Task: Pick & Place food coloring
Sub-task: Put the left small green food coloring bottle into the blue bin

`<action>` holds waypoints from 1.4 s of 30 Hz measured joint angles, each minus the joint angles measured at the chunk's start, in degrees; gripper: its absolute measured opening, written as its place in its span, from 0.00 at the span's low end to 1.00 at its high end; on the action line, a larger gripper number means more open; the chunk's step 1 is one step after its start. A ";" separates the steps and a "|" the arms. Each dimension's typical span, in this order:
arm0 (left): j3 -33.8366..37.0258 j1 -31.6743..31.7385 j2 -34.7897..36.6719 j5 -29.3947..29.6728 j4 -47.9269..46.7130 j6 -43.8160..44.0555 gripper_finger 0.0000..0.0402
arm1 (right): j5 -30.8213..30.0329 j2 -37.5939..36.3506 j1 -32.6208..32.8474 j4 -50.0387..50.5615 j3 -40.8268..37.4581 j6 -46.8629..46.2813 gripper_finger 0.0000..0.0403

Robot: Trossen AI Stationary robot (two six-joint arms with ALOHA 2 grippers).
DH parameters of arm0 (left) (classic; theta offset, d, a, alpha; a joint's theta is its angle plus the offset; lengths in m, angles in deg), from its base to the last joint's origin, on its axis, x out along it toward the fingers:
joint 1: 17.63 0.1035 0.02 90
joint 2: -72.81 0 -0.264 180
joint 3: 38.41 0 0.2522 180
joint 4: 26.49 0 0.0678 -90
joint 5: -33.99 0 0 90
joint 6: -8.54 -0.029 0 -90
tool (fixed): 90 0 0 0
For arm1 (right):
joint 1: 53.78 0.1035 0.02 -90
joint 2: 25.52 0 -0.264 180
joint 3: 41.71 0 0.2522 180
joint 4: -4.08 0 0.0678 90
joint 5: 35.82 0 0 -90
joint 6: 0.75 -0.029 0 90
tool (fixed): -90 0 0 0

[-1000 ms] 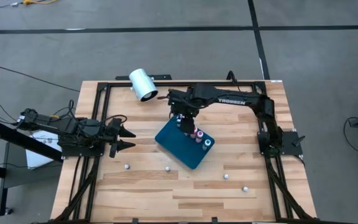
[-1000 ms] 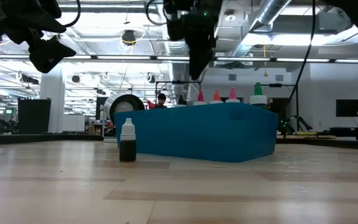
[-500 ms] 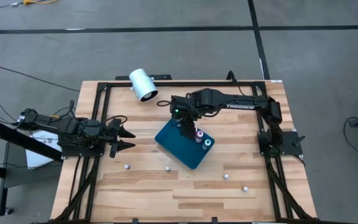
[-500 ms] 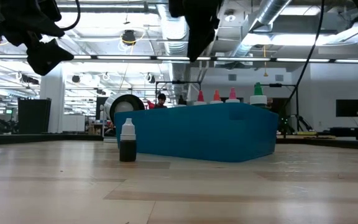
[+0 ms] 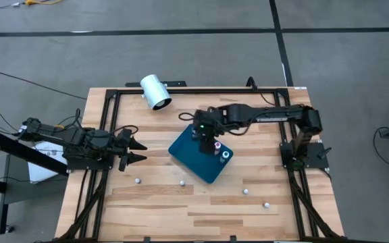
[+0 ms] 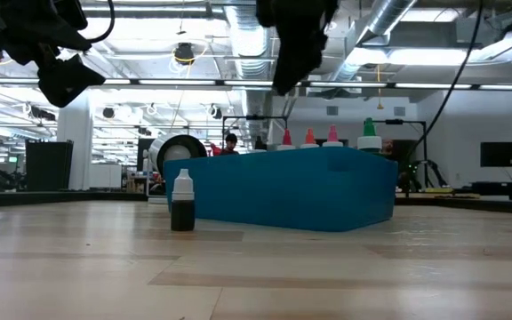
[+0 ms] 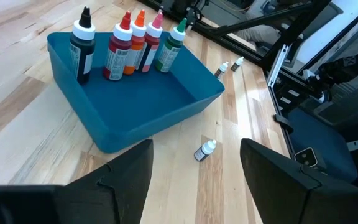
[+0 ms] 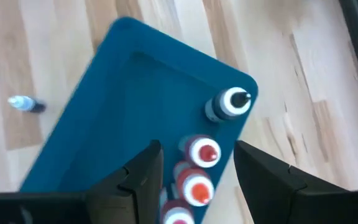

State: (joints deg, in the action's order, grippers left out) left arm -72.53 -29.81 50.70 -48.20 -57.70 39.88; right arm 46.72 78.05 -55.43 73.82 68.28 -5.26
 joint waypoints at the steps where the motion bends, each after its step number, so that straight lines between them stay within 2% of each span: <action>1: 0.00 0.00 0.00 0.02 -0.04 -0.02 0.58 | -0.04 -1.35 0.30 -1.46 -1.63 -0.42 0.46; 22: 0.00 0.00 0.00 0.07 1.58 -0.15 0.58 | -3.37 -35.45 3.56 -18.33 -35.91 -7.75 0.45; 30: 0.00 0.00 0.00 -2.62 3.40 -0.11 0.58 | -3.19 -48.68 5.97 -20.02 -45.40 -9.91 0.45; 42: 0.00 -0.02 0.00 -2.62 4.98 -0.42 0.58 | -3.35 -66.80 13.28 -25.89 -57.71 -12.51 0.46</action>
State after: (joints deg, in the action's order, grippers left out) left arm -72.53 -29.84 50.70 -50.82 -52.72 39.45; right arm 43.36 11.25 -42.15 47.92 10.57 -17.76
